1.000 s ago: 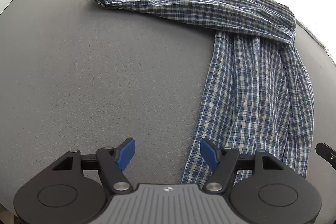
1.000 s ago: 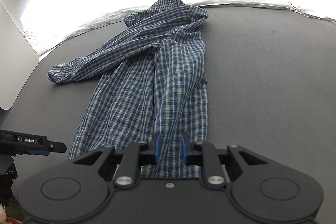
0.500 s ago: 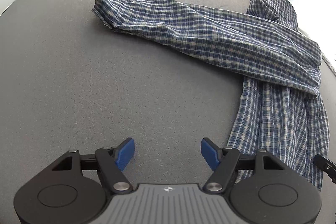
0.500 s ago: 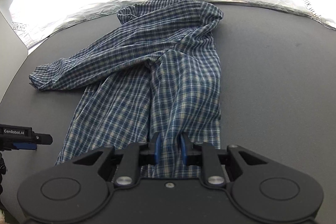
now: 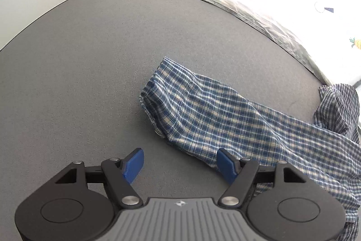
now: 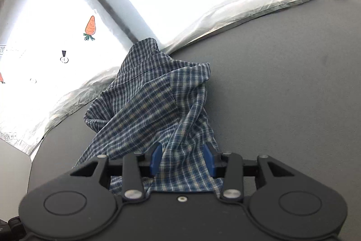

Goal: Fold clothes
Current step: 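Grasp the hem corner with the left gripper while the right gripper holds the hem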

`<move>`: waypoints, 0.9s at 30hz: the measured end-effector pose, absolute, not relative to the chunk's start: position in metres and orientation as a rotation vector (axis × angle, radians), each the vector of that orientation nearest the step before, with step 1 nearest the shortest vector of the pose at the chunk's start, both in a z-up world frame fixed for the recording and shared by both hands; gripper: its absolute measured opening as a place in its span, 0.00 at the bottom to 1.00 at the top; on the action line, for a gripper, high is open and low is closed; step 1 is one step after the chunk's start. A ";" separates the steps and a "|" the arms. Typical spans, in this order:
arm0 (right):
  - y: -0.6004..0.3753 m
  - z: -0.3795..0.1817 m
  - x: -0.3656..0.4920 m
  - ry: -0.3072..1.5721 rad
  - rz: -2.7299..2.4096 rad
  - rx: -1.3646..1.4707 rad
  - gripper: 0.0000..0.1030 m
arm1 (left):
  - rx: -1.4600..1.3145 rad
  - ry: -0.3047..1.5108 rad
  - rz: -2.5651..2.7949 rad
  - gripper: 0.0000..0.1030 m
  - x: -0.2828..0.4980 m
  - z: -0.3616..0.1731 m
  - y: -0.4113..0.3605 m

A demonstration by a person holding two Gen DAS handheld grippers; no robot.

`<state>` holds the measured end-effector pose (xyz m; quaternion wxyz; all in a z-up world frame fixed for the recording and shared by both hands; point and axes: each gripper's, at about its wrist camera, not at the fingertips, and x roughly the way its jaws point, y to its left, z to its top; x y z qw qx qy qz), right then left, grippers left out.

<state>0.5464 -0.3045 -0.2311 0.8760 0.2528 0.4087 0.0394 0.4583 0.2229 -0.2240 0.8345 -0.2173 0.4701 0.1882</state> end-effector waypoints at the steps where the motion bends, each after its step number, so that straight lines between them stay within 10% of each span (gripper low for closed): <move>1: -0.308 -0.234 0.560 0.847 0.073 0.543 0.47 | -0.465 0.991 0.409 0.70 0.463 -0.225 0.226; 6: -0.302 -0.254 0.613 0.893 0.082 0.513 0.42 | -0.464 0.971 0.417 0.70 0.482 -0.230 0.229; 8: -0.295 -0.255 0.625 0.889 0.091 0.470 0.01 | -0.450 0.964 0.425 0.66 0.488 -0.231 0.226; 17: -0.318 -0.261 0.654 0.887 -0.041 0.507 0.04 | -0.343 0.926 0.420 0.18 0.496 -0.232 0.216; 20: -0.336 -0.250 0.638 0.843 -0.103 0.624 0.22 | -0.366 0.901 0.404 0.10 0.493 -0.224 0.221; 27: -0.367 -0.262 0.558 0.849 -0.065 1.234 0.03 | -0.393 0.798 0.319 0.07 0.476 -0.182 0.208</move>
